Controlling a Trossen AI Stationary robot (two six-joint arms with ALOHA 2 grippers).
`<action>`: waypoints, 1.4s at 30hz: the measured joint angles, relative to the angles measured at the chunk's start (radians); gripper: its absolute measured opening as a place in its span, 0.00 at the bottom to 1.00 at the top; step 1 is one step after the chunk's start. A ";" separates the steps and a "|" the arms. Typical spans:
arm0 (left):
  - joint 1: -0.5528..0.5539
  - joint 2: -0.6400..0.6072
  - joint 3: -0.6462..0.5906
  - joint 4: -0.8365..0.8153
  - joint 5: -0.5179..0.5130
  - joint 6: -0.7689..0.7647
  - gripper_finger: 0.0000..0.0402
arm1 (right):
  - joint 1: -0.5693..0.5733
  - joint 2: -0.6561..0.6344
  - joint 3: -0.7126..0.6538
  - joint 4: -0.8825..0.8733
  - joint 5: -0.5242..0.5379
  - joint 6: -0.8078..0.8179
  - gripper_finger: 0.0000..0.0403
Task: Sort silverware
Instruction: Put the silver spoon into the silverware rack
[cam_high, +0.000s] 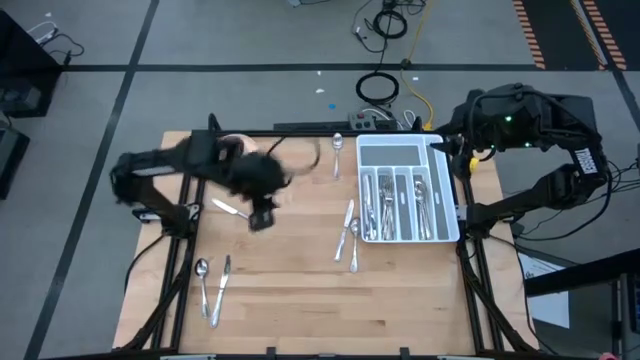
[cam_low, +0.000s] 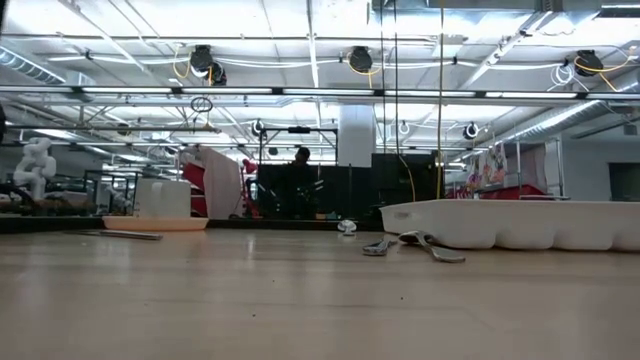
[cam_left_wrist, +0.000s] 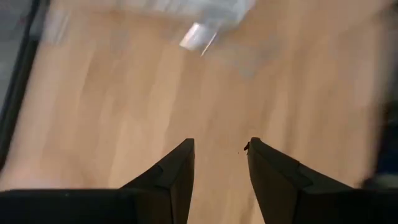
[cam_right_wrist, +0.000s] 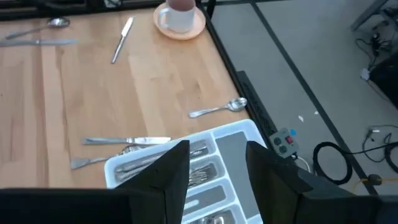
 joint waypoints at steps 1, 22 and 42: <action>-0.038 -0.026 -0.065 -0.040 -0.061 -0.084 0.38 | 0.000 -0.001 -0.013 0.000 0.002 0.001 0.37; -0.528 -0.145 -0.502 0.132 -0.372 -0.955 0.38 | 0.261 0.362 -0.709 0.547 -0.292 -0.388 0.37; -0.578 -0.130 -0.502 0.133 -0.457 -1.032 0.38 | 0.383 0.719 -0.707 0.713 -0.125 -0.761 0.37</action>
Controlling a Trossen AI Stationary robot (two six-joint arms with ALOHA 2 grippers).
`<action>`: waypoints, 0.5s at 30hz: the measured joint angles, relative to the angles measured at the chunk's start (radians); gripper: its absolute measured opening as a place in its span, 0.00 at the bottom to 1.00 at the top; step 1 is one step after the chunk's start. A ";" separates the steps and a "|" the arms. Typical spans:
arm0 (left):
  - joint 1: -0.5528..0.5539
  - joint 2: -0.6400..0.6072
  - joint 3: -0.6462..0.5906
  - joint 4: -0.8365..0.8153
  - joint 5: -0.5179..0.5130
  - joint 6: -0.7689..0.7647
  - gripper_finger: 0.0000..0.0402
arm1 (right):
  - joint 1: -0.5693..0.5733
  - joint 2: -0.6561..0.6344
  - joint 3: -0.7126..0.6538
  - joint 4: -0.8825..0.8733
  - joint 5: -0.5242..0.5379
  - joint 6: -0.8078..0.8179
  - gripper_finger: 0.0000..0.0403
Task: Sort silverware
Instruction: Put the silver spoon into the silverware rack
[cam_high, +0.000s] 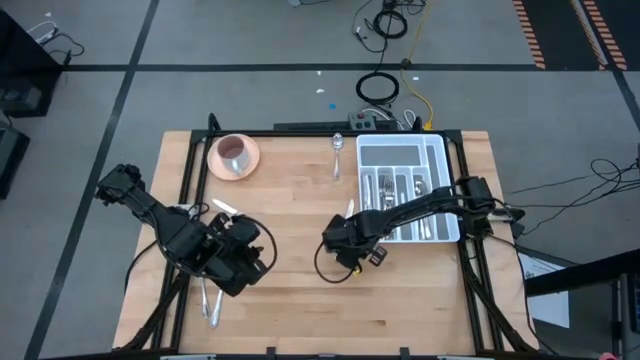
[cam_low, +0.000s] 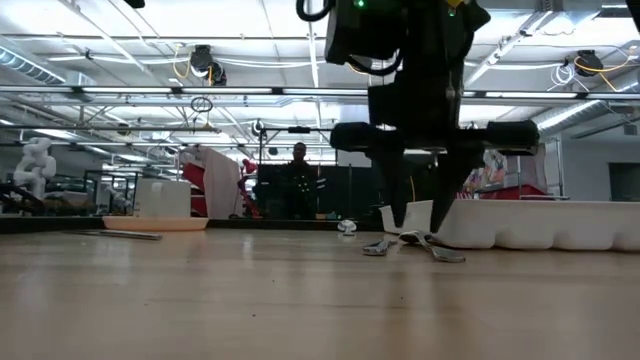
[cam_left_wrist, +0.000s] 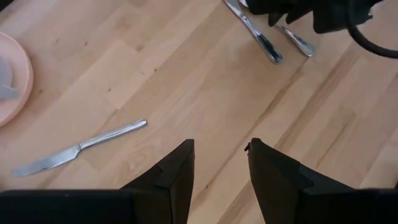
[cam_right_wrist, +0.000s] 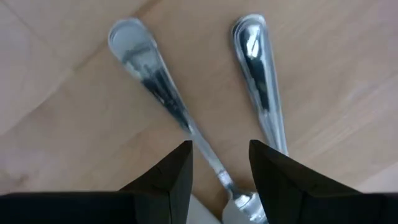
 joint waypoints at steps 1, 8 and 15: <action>-0.002 0.000 0.000 -0.001 -0.002 0.000 0.38 | -0.001 0.003 0.000 -0.007 0.000 0.000 0.37; -0.009 0.000 0.000 0.000 -0.002 0.000 0.38 | -0.008 0.008 -0.038 0.020 -0.001 -0.032 0.37; -0.009 0.000 0.000 -0.001 -0.022 0.001 0.38 | -0.015 -0.001 -0.152 0.106 -0.009 -0.019 0.28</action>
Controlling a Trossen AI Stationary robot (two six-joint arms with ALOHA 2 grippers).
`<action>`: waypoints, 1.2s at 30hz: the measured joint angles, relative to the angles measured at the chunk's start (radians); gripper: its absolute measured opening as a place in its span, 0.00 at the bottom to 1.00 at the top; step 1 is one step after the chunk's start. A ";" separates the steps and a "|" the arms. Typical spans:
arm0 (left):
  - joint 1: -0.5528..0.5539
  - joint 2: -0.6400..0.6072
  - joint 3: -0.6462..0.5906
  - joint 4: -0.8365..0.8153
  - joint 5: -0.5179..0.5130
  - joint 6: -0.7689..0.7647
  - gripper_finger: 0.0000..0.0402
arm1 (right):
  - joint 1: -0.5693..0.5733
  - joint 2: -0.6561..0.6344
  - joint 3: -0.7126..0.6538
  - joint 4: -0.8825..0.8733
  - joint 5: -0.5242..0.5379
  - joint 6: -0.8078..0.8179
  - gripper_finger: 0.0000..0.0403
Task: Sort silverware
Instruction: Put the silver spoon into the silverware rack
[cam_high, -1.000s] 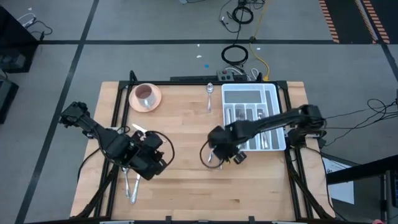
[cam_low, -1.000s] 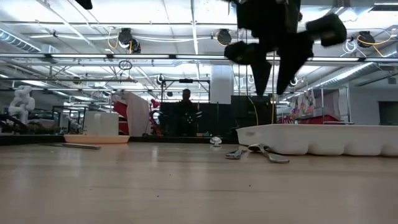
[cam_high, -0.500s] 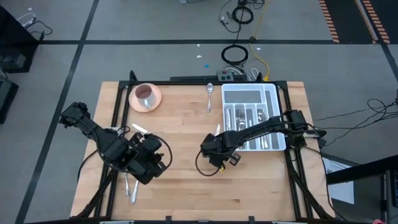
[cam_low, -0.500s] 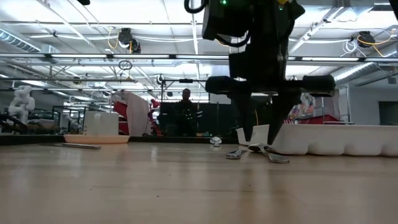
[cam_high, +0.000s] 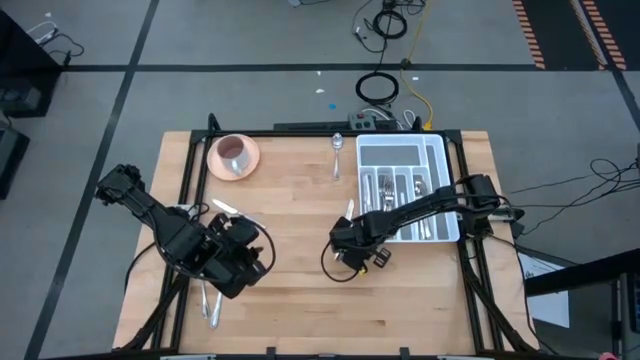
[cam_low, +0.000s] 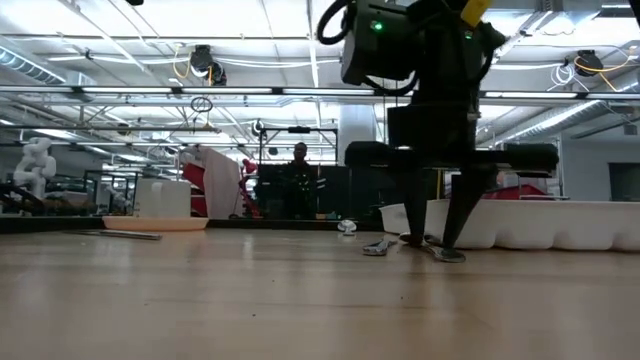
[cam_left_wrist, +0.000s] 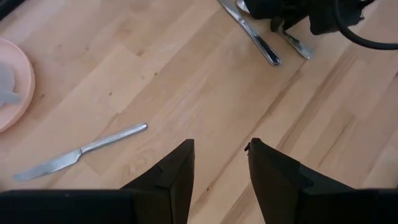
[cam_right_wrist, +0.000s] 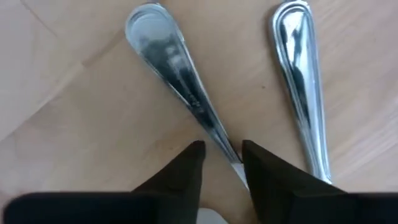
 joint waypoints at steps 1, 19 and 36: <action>0.000 0.000 0.000 0.000 -0.007 0.000 0.38 | 0.001 -0.001 -0.011 0.012 0.001 0.001 0.25; 0.001 0.000 0.000 -0.001 -0.033 0.001 0.38 | 0.058 0.018 0.182 -0.023 0.018 0.114 0.00; 0.001 -0.001 0.000 -0.001 -0.054 0.008 0.38 | -0.020 -0.079 0.612 -0.269 -0.306 0.341 0.00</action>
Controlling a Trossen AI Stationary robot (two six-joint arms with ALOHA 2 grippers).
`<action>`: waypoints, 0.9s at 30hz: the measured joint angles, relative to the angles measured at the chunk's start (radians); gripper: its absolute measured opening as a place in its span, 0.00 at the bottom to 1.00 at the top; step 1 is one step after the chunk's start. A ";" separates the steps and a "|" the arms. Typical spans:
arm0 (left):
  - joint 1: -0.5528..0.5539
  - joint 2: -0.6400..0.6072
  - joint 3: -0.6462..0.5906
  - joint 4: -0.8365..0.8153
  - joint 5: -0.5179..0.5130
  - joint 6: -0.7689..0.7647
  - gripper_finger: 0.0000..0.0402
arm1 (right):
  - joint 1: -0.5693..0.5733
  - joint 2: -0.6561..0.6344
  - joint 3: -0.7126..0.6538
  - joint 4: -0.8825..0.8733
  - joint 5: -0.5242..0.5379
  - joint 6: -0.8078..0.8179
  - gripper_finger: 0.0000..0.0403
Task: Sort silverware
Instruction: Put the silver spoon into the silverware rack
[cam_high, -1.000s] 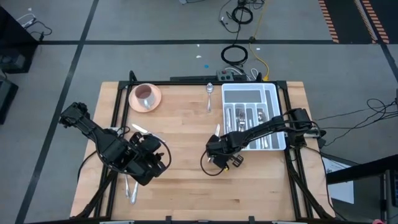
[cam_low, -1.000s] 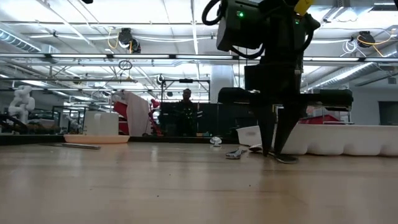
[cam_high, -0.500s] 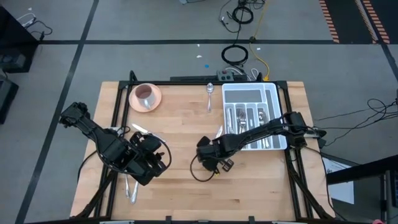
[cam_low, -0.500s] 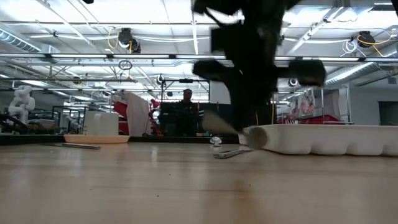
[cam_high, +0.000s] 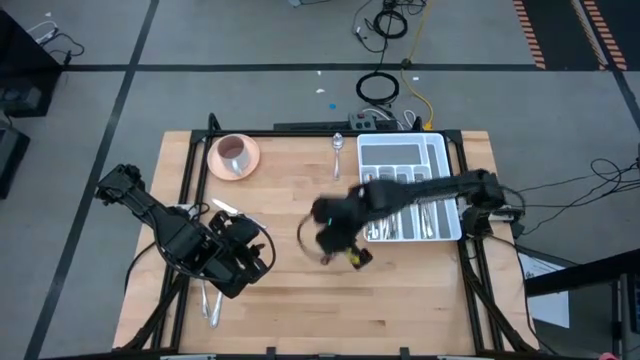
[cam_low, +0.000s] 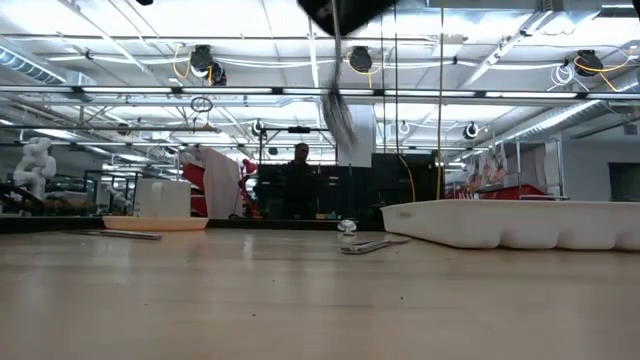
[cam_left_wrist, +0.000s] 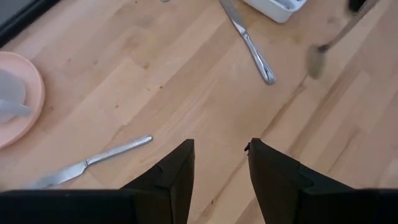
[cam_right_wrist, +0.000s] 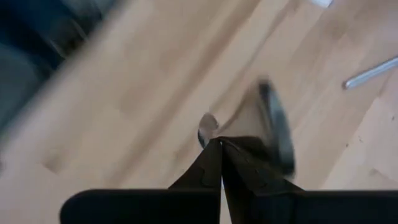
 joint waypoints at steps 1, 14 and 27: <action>0.000 0.000 0.000 -0.002 -0.007 0.001 0.38 | -0.025 -0.024 0.001 0.012 -0.056 0.030 0.00; 0.002 0.000 0.000 0.010 -0.200 -0.007 0.38 | -0.239 -0.297 0.002 0.094 0.014 0.436 0.00; 0.054 0.004 -0.055 0.027 -0.233 0.046 0.38 | -0.097 -0.289 -0.194 -0.165 0.025 0.362 0.08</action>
